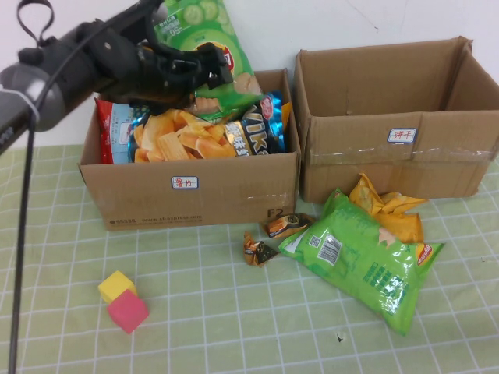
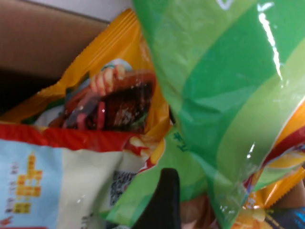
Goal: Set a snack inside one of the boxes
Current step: Place the potato chip in the potato chip box, then pick up the biscuit
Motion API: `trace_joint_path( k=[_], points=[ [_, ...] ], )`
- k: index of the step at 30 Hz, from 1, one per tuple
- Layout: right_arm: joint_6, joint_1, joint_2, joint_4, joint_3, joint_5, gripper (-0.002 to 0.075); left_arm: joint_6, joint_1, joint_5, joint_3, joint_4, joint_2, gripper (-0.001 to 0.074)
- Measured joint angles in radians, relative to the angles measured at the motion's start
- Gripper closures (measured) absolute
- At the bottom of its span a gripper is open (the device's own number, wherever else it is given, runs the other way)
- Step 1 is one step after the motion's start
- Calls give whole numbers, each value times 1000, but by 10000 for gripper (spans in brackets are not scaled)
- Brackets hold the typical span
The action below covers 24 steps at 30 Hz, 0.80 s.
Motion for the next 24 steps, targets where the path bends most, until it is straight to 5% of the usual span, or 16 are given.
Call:
trace_joint_path(
  k=[5,13,15,16,19,24],
  points=[
    [0,0,0,0,0,0,728,2,23,81,0,38,-55,90],
    [0,0,0,4,0,-17,728,13,25,172,0,224,-246,260],
    [0,0,0,4,0,-27,728,41,27,202,0,278,-311,341],
    [0,0,0,5,0,-31,728,81,27,237,0,344,-374,458],
    [0,0,0,5,0,-34,728,113,27,308,0,500,-477,636],
    [-3,0,0,42,0,-21,728,66,27,465,16,760,-601,722]
  ],
)
